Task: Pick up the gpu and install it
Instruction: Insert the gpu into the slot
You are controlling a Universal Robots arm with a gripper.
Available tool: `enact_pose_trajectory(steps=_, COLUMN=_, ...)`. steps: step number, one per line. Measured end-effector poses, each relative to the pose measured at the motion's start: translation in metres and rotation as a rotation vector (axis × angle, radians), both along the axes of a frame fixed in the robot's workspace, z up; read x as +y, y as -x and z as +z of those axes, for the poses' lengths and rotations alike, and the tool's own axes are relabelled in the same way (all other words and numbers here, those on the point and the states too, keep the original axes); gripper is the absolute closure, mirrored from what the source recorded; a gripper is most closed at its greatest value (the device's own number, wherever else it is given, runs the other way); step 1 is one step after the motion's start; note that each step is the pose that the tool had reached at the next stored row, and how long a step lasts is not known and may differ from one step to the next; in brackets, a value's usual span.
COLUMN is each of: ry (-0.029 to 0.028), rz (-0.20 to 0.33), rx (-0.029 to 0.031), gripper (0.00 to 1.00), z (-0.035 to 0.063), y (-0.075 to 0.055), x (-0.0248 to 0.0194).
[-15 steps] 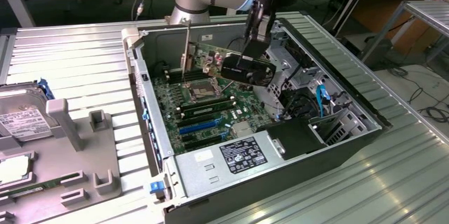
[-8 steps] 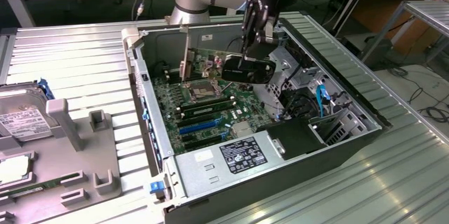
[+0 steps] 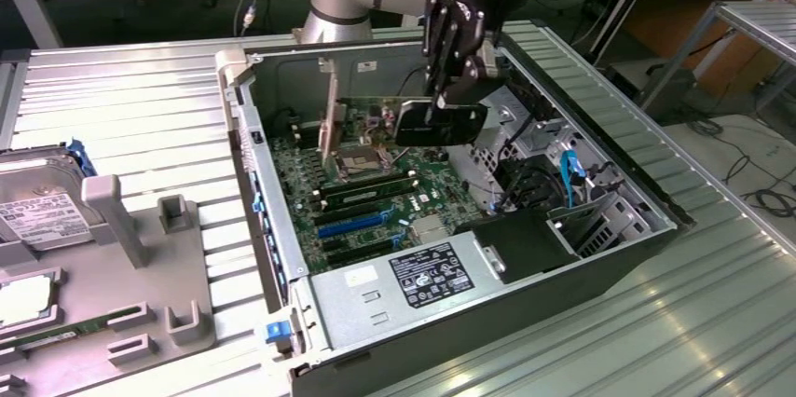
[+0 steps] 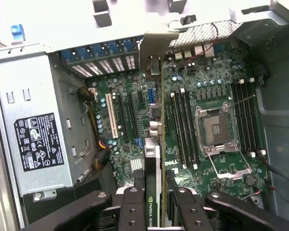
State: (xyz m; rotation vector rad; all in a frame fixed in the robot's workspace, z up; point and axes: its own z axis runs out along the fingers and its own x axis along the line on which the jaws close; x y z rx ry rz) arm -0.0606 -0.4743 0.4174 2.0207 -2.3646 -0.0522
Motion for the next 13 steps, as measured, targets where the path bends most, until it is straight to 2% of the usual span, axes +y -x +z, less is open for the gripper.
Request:
enact_pose_trajectory(steps=7, ry=0.0, rz=0.121, rx=0.0, gripper=0.73, z=0.0, y=0.0, x=0.0)
enact_pose_trajectory(steps=9, ry=-0.0001, rz=0.18, rx=0.0, gripper=0.73, z=0.0, y=0.0, x=0.0)
enact_pose_trajectory(steps=13, ry=0.0, rz=0.174, rx=-0.0002, gripper=0.73, z=-0.001, y=-0.0001, x=0.0002)
